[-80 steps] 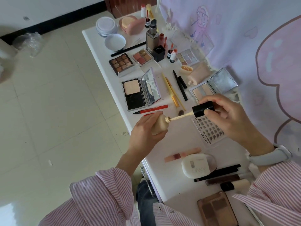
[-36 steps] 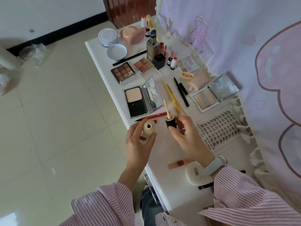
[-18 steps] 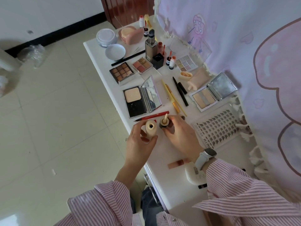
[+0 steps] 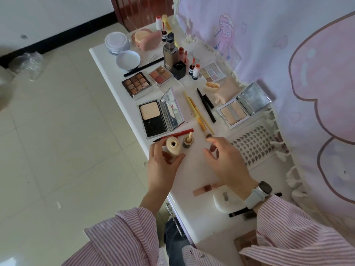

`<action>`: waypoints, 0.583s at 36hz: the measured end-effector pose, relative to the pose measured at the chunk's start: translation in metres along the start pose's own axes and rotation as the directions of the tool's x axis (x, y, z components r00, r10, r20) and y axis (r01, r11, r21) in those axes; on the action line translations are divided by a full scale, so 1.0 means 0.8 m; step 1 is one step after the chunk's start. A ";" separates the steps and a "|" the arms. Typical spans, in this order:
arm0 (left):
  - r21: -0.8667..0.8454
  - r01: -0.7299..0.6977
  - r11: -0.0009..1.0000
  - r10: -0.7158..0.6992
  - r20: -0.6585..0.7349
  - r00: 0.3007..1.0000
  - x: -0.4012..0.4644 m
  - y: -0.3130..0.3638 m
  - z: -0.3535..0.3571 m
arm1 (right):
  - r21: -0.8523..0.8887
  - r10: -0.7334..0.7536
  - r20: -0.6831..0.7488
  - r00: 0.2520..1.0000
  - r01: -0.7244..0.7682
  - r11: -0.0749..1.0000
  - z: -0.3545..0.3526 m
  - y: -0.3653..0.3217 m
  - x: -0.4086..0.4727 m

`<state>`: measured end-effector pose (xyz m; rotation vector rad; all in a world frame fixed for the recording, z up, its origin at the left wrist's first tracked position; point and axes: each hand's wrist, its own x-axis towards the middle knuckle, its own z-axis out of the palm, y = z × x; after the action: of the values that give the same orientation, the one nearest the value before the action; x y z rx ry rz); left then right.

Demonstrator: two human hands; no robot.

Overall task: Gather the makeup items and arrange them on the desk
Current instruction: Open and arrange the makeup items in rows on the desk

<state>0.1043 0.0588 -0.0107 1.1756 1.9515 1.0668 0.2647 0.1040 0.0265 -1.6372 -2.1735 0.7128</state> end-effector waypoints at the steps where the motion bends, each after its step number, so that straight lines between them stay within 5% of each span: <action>1: -0.002 0.003 1.000 -0.003 -0.005 1.000 0.000 0.001 0.001 | -0.023 0.033 -0.007 0.999 -0.033 0.999 -0.008 0.006 -0.004; 5: -0.010 0.013 1.000 -0.013 -0.021 1.000 -0.003 0.005 0.003 | -0.301 0.130 -0.063 0.990 -0.143 0.943 -0.033 0.033 -0.009; 9: 0.027 0.023 0.999 -0.022 -0.031 0.999 -0.014 0.007 0.001 | -0.452 0.380 0.038 0.924 -0.323 0.832 -0.041 0.040 -0.008; 15: 0.265 -0.050 0.963 0.081 -0.105 0.991 -0.039 -0.004 -0.009 | -0.418 0.497 0.186 0.848 -0.389 0.821 -0.031 0.038 0.003; 21: 0.397 -0.055 0.916 0.061 -0.002 0.998 -0.052 -0.018 -0.011 | -0.314 0.578 0.231 0.783 -0.502 0.806 -0.033 0.034 0.007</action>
<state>0.1084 0.0139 -0.0149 1.4480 2.2242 0.7225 0.2987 0.1206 0.0323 -2.4908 -2.0419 0.9554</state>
